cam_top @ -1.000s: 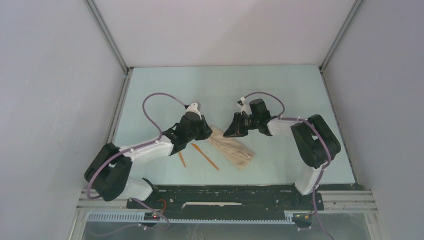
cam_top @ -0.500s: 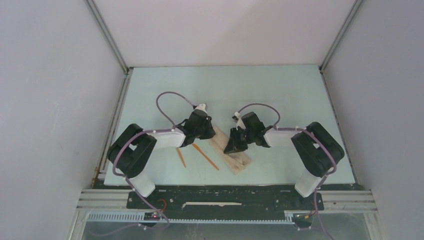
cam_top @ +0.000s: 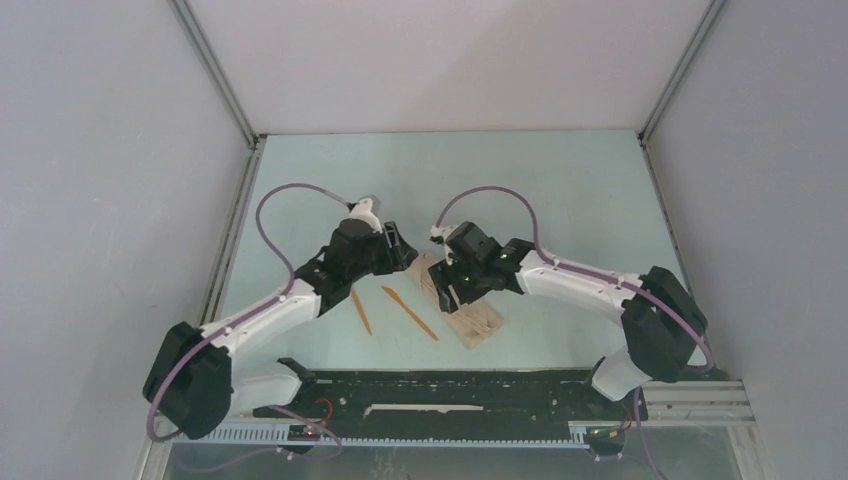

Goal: Fold the napkin into a case and place the utensils inside
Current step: Grasp the top corner of the smaller rectangle folded napkin from the folded napkin.

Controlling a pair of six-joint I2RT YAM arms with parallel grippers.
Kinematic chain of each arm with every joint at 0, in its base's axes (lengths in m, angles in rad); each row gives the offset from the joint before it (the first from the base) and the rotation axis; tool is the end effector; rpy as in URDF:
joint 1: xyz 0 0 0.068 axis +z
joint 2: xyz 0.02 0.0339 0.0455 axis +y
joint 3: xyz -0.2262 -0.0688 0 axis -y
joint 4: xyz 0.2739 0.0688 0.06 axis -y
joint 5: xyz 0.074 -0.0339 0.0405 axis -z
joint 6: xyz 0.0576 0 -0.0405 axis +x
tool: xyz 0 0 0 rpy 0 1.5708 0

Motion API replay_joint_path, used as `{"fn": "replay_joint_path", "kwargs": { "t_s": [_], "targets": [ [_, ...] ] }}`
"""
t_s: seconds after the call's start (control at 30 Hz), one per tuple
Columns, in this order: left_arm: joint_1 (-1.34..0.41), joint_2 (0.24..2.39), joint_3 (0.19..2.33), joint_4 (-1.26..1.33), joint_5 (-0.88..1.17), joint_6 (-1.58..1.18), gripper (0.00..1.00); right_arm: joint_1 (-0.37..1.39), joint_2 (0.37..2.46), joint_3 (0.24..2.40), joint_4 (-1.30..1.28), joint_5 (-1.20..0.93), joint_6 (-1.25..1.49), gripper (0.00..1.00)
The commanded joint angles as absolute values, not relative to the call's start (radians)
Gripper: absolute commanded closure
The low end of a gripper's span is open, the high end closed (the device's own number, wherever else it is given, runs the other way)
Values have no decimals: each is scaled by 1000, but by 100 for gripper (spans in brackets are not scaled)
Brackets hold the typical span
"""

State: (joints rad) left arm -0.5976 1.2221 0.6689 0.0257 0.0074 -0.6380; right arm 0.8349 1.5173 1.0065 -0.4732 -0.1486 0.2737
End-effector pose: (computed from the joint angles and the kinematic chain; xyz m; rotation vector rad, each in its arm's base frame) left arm 0.2651 -0.1810 0.1670 -0.0396 2.1885 -0.7353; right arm 0.2277 0.2642 0.1488 -0.7933 2.5369 0.5908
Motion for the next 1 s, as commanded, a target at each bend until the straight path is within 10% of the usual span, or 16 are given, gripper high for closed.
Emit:
{"fn": "replay_joint_path", "kwargs": {
  "t_s": [0.0,0.37,0.8,0.97],
  "targets": [
    [-539,1113,603,-73,14,-658,40,940,1616,1126,-665,108,191,24],
    [-512,1071,436,67,278,-809,51,1029,1777,1232,-772,273,195,51],
    [-637,1393,396,414,370,-1056,51,1072,1810,1219,-735,322,199,46],
    [-675,1427,389,419,295,-1081,61,1083,1796,1205,-720,346,208,65]
  ]
}}
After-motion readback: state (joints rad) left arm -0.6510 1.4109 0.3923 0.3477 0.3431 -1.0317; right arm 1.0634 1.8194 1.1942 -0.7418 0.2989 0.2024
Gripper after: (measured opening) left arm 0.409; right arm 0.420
